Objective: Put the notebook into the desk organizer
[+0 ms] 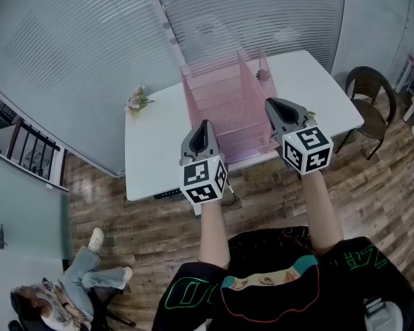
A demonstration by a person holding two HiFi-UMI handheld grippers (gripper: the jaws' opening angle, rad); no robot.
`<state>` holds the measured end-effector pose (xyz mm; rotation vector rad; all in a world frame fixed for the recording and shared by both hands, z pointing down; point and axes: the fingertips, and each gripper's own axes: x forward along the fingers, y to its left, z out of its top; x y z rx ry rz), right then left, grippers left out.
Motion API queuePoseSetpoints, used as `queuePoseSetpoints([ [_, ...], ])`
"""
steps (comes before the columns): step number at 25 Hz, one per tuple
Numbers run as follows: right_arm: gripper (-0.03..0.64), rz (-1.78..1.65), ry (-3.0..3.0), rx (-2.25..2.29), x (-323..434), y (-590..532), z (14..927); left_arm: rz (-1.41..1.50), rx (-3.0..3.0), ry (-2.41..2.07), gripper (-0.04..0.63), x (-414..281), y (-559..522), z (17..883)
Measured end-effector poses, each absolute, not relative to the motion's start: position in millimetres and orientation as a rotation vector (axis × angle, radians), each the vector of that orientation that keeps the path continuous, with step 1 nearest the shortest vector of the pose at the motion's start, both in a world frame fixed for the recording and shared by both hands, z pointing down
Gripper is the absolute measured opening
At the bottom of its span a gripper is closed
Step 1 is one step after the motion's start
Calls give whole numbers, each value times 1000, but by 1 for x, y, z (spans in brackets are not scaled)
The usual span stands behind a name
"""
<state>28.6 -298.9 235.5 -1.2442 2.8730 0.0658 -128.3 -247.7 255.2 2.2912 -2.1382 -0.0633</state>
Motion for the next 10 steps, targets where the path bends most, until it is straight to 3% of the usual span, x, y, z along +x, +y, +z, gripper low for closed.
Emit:
queuePoseSetpoints([
  [10,3,73,2871,-1239,32,-302,239,-65,2293,-2142,-3,-125,-252,258],
])
